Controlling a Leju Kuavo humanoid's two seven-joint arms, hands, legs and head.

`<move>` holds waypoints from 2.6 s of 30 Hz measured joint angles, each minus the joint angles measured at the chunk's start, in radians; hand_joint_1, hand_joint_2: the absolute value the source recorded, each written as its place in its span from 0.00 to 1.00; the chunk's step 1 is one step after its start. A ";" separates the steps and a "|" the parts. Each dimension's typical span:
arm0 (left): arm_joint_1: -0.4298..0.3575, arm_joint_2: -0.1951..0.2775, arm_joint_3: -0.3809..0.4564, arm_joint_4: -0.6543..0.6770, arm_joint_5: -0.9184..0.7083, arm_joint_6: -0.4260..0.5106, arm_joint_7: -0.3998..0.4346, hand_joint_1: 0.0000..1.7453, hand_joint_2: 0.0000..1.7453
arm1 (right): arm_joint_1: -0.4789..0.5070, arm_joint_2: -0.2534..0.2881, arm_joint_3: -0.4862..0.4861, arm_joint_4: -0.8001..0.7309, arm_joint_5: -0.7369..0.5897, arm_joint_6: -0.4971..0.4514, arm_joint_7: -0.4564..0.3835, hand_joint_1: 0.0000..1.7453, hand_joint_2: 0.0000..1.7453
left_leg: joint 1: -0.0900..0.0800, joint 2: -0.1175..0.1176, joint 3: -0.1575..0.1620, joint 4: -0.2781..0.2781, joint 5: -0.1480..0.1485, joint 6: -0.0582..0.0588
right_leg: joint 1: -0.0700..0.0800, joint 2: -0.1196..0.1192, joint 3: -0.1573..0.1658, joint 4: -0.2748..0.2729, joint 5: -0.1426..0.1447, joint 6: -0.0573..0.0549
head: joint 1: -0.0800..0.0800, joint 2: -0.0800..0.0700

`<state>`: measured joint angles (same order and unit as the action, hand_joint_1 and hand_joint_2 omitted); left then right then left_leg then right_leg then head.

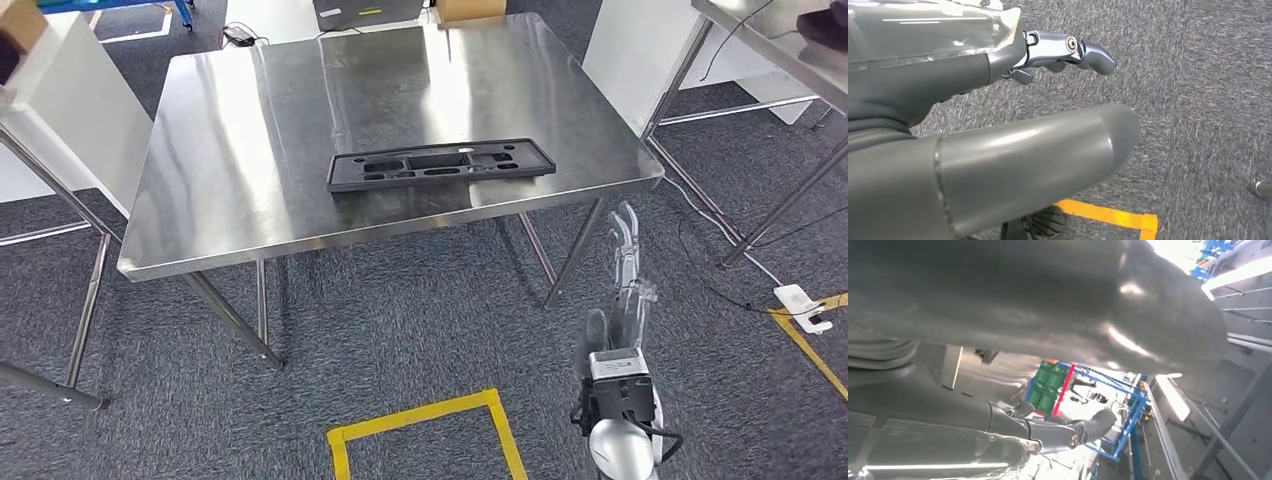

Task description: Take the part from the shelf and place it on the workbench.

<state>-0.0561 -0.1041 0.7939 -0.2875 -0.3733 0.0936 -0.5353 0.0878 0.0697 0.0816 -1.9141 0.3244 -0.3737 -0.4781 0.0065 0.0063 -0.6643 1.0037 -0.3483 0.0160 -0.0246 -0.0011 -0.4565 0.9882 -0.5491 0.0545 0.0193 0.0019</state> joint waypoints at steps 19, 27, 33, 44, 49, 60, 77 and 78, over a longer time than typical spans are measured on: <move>0.002 -0.001 0.005 -0.001 -0.013 -0.001 -0.007 0.00 0.00 | 0.049 0.001 0.002 -0.028 0.006 -0.022 0.001 0.00 0.00 | -0.003 0.000 0.150 -0.040 -0.121 0.041 | 0.014 -0.010 -0.179 0.092 0.063 -0.018 | 0.003 0.000; 0.003 -0.005 0.010 -0.001 -0.016 -0.004 -0.009 0.00 0.00 | 0.054 -0.007 0.004 -0.028 -0.012 -0.017 -0.004 0.00 0.00 | -0.009 0.004 0.019 -0.007 -0.037 0.028 | 0.010 -0.005 -0.031 0.075 0.020 0.010 | 0.008 0.000; 0.010 -0.006 0.023 -0.001 -0.025 0.000 -0.014 0.00 0.00 | 0.058 -0.012 0.010 -0.018 -0.025 -0.016 -0.012 0.00 0.00 | -0.005 0.001 -0.013 0.033 -0.056 -0.001 | 0.003 -0.007 -0.015 -0.014 0.017 -0.044 | 0.002 0.000; 0.006 -0.006 0.025 0.000 -0.032 -0.003 -0.035 0.00 0.00 | 0.067 -0.019 0.019 0.001 -0.039 -0.031 -0.019 0.00 0.00 | 0.002 -0.009 0.168 -0.002 -0.162 -0.001 | 0.008 -0.013 -0.105 -0.004 0.095 -0.027 | 0.000 0.000; 0.004 -0.006 0.030 0.000 -0.033 -0.001 -0.039 0.00 0.00 | 0.070 -0.025 0.019 0.004 -0.040 -0.036 -0.019 0.00 0.00 | 0.003 -0.003 0.170 -0.046 -0.149 0.030 | 0.010 -0.010 -0.152 0.076 0.057 -0.014 | 0.003 0.000; 0.003 -0.005 0.045 0.000 -0.064 0.002 -0.039 0.00 0.00 | 0.088 -0.020 0.019 0.008 -0.057 -0.056 -0.007 0.00 0.00 | -0.013 0.028 0.133 -0.013 -0.141 0.016 | 0.012 -0.041 -0.073 0.002 0.057 -0.003 | 0.004 0.000; -0.008 0.000 0.071 0.000 -0.086 0.002 -0.038 0.00 0.00 | 0.100 0.008 0.017 0.002 -0.059 -0.023 -0.014 0.00 0.00 | -0.005 -0.073 0.157 -0.011 -0.163 0.022 | 0.010 0.098 -0.115 0.004 0.105 -0.019 | 0.001 0.000; -0.009 -0.001 0.073 0.000 -0.086 0.002 -0.038 0.00 0.00 | 0.101 0.009 0.017 0.001 -0.058 -0.023 -0.014 0.00 0.00 | -0.004 -0.060 0.157 -0.016 -0.157 0.026 | 0.009 0.099 -0.121 0.006 0.107 -0.013 | 0.001 0.000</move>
<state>-0.0651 -0.1048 0.8666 -0.2878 -0.4588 0.0952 -0.5734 0.1885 0.0790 0.0985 -1.9127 0.2660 -0.3962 -0.4924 0.0022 -0.0542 -0.5078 0.9879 -0.5056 0.0421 -0.0152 0.0977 -0.5776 0.9941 -0.4418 0.0414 0.0200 0.0019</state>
